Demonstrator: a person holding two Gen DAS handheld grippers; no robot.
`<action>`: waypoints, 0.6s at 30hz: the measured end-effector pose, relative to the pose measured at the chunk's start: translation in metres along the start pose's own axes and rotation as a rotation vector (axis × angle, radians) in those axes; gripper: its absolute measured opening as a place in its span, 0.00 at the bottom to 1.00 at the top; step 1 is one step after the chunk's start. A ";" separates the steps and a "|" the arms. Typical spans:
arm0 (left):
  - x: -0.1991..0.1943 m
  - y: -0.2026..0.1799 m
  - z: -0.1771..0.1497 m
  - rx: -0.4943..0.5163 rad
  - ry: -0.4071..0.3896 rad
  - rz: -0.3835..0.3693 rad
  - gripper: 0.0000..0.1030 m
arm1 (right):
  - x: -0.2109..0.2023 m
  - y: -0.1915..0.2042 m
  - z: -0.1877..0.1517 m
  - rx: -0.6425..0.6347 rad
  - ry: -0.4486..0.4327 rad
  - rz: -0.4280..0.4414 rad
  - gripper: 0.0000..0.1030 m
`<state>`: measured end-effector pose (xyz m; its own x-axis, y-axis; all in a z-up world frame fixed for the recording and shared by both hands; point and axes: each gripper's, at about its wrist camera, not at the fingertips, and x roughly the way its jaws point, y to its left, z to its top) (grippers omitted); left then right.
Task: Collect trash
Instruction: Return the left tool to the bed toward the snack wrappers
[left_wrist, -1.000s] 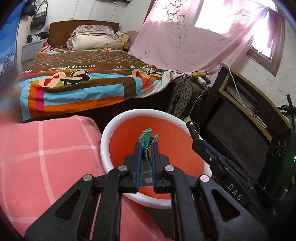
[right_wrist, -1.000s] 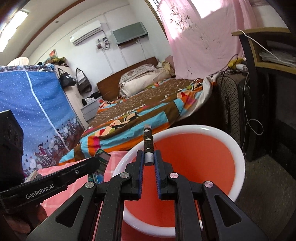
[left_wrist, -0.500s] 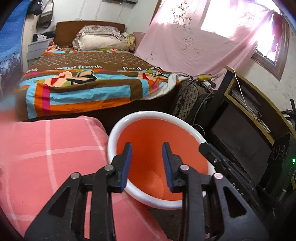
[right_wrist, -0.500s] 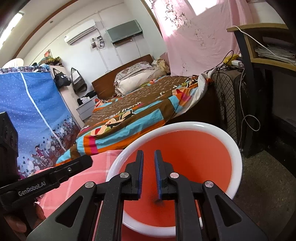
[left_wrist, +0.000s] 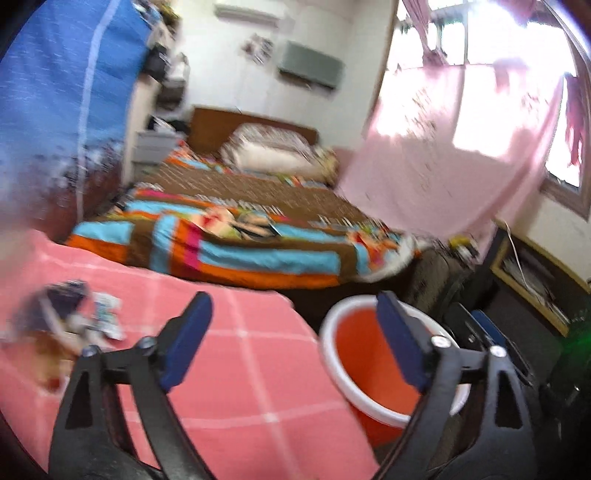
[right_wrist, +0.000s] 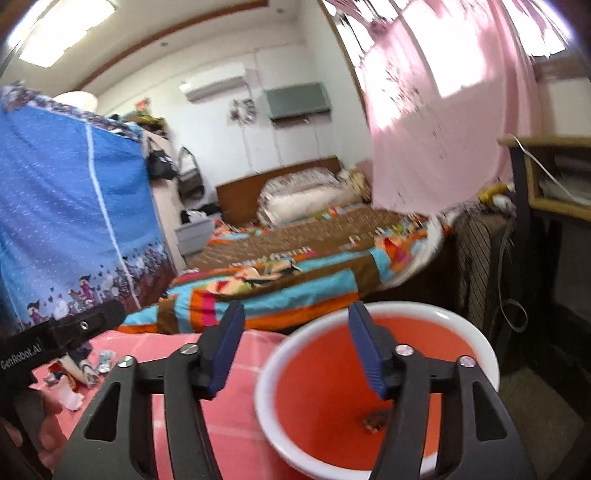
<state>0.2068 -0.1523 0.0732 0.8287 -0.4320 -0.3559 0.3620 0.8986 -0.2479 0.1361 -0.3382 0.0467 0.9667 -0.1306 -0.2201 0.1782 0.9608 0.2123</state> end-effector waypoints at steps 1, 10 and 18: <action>-0.008 0.007 0.002 -0.006 -0.033 0.030 0.93 | -0.002 0.006 0.000 -0.008 -0.020 0.011 0.74; -0.065 0.053 -0.001 0.040 -0.201 0.206 0.92 | -0.017 0.052 0.000 -0.053 -0.168 0.139 1.00; -0.106 0.098 -0.012 0.055 -0.253 0.308 0.92 | -0.028 0.093 -0.011 -0.099 -0.251 0.229 1.00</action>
<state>0.1494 -0.0195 0.0761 0.9785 -0.1153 -0.1713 0.0967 0.9889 -0.1131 0.1239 -0.2429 0.0622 0.9967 0.0472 0.0661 -0.0557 0.9896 0.1329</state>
